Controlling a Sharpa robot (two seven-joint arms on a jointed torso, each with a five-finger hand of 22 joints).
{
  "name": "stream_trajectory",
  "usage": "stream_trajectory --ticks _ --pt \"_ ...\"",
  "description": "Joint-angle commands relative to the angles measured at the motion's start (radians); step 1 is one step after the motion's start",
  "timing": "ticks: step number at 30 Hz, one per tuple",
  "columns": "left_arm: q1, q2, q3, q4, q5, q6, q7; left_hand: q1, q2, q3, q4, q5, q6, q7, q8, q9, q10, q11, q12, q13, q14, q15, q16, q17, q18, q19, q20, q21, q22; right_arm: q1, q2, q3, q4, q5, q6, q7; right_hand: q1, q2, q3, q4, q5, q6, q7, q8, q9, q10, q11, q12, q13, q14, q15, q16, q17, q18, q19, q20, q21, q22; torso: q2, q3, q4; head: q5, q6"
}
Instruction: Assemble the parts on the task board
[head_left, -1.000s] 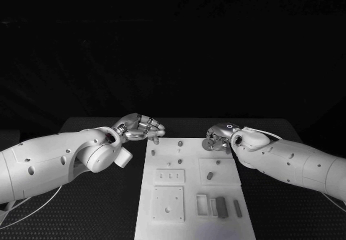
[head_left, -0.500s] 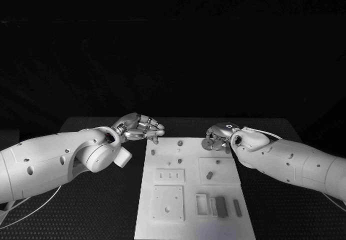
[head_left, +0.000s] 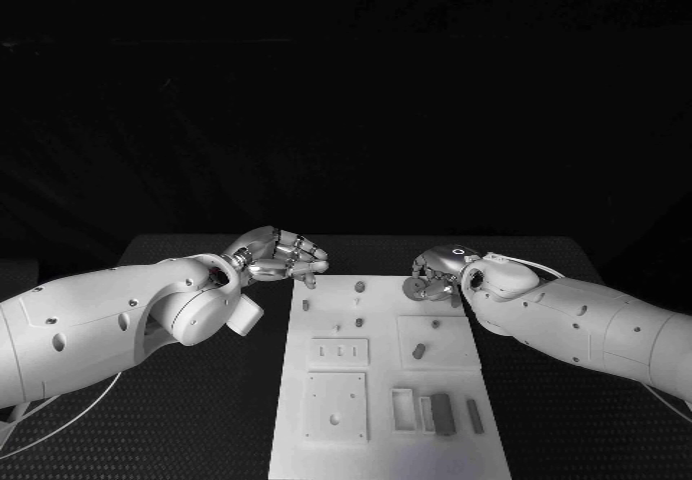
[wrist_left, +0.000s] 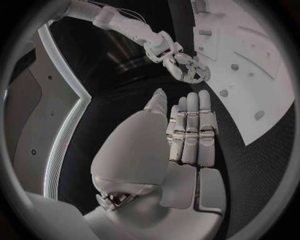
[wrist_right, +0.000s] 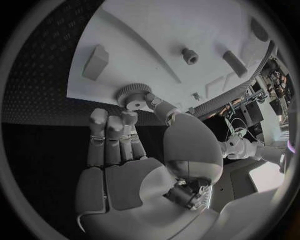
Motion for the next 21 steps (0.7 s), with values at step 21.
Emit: stream_trajectory --ticks 21 --pt "0.002 -0.009 0.001 0.009 0.006 0.015 0.003 -0.014 0.003 -0.001 0.004 -0.005 -0.003 0.007 -0.007 0.002 -0.001 0.003 -0.007 0.002 -0.003 0.003 -0.005 0.002 0.019 0.003 -0.003 -0.007 0.002 -0.024 -0.012 -0.014 0.018 -0.053 0.079 -0.083 0.018 0.088 0.004 -0.083 0.002 0.071 0.031 0.008 0.004 -0.025 0.014 0.018 -0.026 0.011 -0.007 -0.010 0.009 0.031 -0.002 -0.004 0.000 0.015 0.000 0.0003 -0.0007 -0.003 -0.001"
